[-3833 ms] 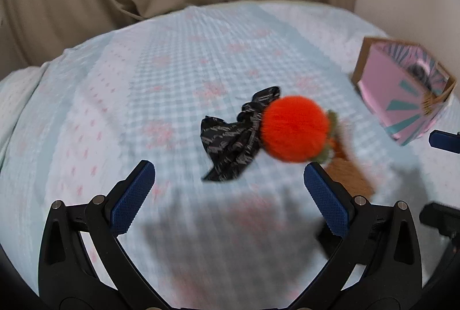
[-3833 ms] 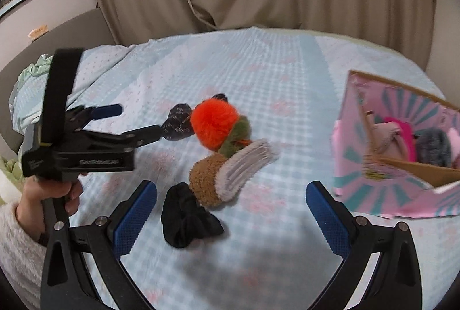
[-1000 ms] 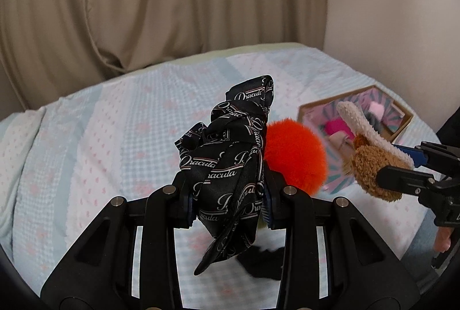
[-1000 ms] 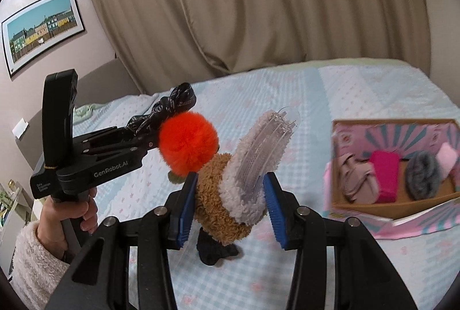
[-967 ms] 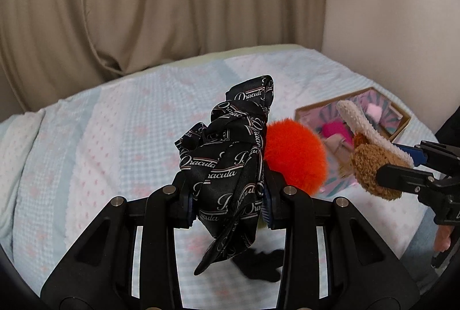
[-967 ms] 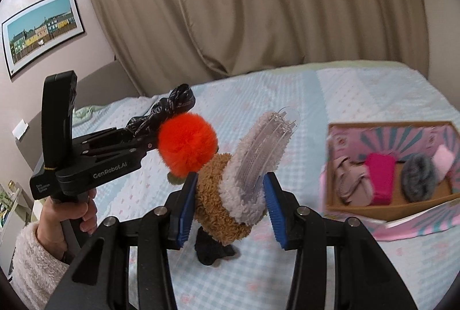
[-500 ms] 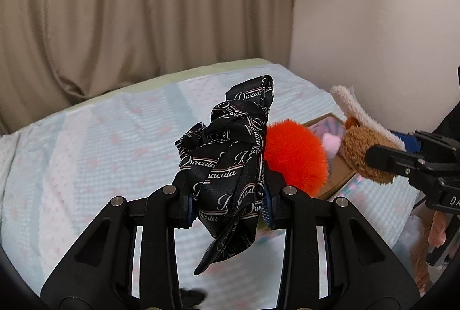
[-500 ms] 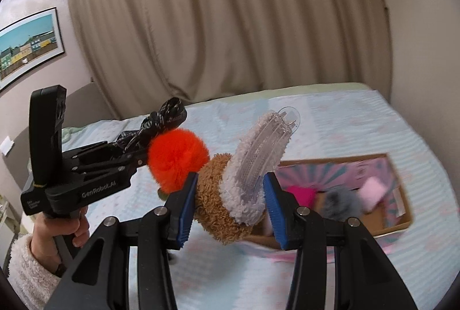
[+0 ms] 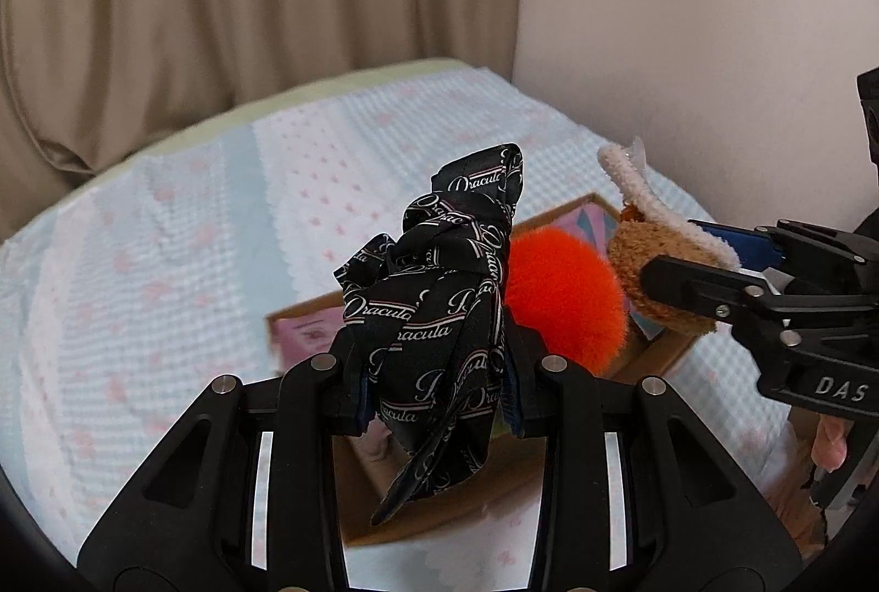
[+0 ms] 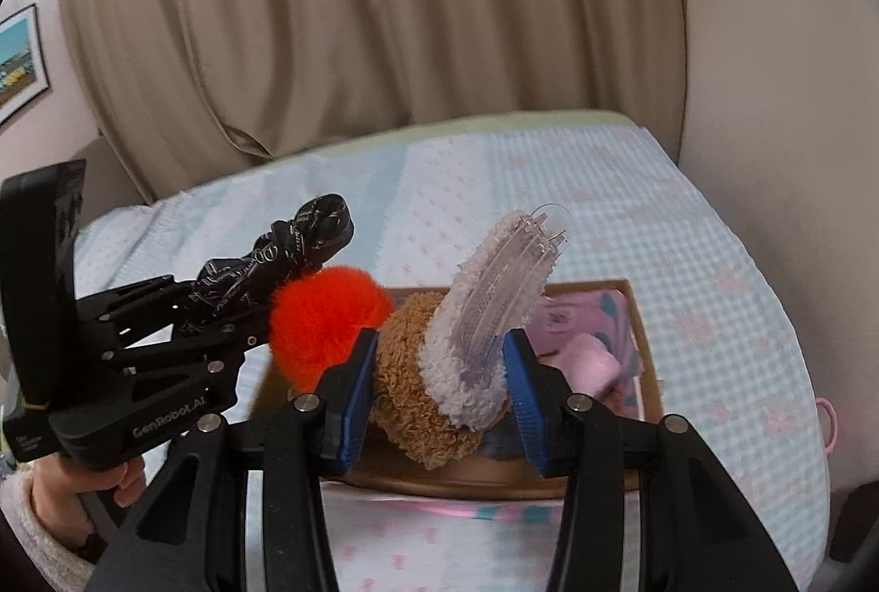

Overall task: Organize soft objects
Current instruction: 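Lower both items into the box and open both tools, then lift both tools out of the box toward the black scrunchie on the bed, then grasp the black scrunchie on the bed with the left tool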

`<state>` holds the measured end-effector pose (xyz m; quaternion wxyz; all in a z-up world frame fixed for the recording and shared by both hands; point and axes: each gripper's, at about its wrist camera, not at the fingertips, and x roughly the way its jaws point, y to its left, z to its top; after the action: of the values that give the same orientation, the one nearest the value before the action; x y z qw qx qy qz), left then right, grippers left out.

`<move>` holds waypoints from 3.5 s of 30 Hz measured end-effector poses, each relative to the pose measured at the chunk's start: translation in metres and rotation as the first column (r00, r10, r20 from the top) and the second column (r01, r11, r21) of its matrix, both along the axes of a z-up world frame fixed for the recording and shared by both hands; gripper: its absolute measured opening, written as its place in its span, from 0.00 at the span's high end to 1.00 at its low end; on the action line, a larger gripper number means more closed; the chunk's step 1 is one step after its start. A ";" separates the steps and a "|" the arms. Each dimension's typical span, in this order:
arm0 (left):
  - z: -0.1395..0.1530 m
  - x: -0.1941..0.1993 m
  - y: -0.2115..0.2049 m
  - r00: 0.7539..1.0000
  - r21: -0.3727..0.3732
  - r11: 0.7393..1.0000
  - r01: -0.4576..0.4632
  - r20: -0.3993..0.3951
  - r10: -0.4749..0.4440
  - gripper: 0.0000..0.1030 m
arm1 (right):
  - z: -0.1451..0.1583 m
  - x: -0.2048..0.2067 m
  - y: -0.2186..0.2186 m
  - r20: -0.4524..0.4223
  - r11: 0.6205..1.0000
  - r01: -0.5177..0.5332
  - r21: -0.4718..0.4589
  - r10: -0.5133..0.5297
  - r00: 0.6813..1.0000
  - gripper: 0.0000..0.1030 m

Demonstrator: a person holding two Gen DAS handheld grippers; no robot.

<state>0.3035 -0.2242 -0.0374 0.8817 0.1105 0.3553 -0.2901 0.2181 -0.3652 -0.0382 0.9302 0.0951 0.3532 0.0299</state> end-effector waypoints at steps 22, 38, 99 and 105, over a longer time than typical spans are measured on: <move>-0.096 0.042 -0.034 0.990 0.220 0.975 -0.014 -0.135 0.044 0.40 | -0.087 0.064 -0.051 -0.269 0.999 0.017 0.030 -0.008 0.963 0.54; -0.075 0.015 -0.027 0.998 0.274 0.962 -0.012 -0.052 0.028 0.00 | -0.080 0.063 -0.042 -0.251 1.000 0.018 0.018 -0.013 0.968 0.00; -0.137 -0.165 0.285 0.930 -0.024 0.930 -0.367 0.024 0.368 0.00 | -0.119 -0.099 0.225 0.063 0.982 -0.189 -0.016 0.190 0.980 0.00; -0.168 -0.128 0.282 0.936 0.005 0.936 -0.353 -0.018 0.353 0.01 | -0.151 -0.077 0.230 0.014 0.982 -0.189 -0.027 0.189 0.982 0.00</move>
<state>0.1753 0.0579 -0.2050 0.9160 0.0428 0.3778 -0.1282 0.1415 -0.1353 -0.1896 0.9272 0.0492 0.3532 0.1144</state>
